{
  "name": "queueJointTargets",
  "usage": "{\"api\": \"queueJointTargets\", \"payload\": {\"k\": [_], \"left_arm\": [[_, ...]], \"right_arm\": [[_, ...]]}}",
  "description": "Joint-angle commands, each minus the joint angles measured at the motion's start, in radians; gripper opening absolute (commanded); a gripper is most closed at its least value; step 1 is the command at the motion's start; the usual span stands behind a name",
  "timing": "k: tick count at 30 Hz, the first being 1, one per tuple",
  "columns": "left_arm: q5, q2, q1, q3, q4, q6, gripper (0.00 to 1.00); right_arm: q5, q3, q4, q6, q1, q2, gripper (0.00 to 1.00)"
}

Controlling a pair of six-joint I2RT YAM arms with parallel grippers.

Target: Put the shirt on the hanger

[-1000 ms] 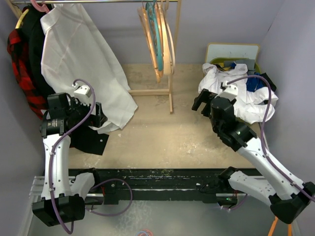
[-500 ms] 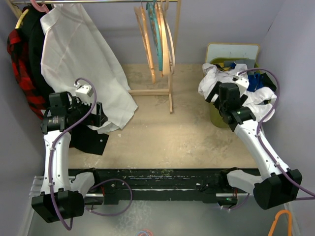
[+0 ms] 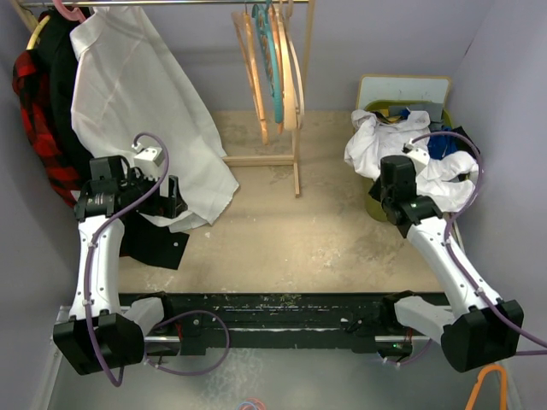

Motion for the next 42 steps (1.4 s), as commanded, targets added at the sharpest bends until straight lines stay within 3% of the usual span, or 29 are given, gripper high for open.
{"api": "queueJointTargets", "payload": {"k": [1, 4, 7, 12, 16, 23, 27, 32, 36, 42], "left_arm": [[0.008, 0.0, 0.007, 0.053, 0.009, 0.02, 0.99], [0.036, -0.008, 0.006, 0.074, -0.009, 0.024, 0.99], [0.073, 0.003, 0.006, 0.095, -0.03, 0.037, 0.99], [0.1, 0.003, 0.006, 0.087, -0.034, 0.034, 0.99], [0.117, 0.012, 0.006, 0.1, -0.054, 0.06, 0.99], [0.229, -0.014, 0.006, 0.121, -0.103, 0.115, 0.99], [0.229, 0.001, 0.007, 0.129, -0.106, 0.115, 0.99], [0.139, 0.004, 0.007, 0.137, -0.076, 0.089, 0.99], [-0.085, 0.006, 0.017, 0.146, -0.028, 0.04, 0.99], [-0.222, 0.016, 0.052, 0.142, -0.009, 0.026, 0.99]], "right_arm": [[-0.012, 0.054, 0.076, -0.023, -0.003, -0.086, 0.0], [-0.021, 0.19, 0.15, -0.139, -0.003, -0.141, 0.0], [-0.13, 0.342, 0.19, -0.23, -0.003, -0.169, 0.0], [-0.514, 0.592, 0.276, -0.276, -0.003, -0.129, 0.0], [-1.018, 0.781, 0.278, -0.163, -0.001, -0.03, 0.0], [-1.563, 0.642, 0.871, 0.231, 0.05, -0.065, 0.0], [-1.607, 0.609, 0.783, 0.15, 0.135, -0.045, 0.0], [-1.462, 0.681, 0.533, -0.059, 0.336, 0.115, 0.0], [-1.354, 0.952, 0.339, -0.21, 0.518, 0.333, 0.0], [-1.312, 1.367, 0.398, -0.124, 0.572, 0.579, 0.0]]}}
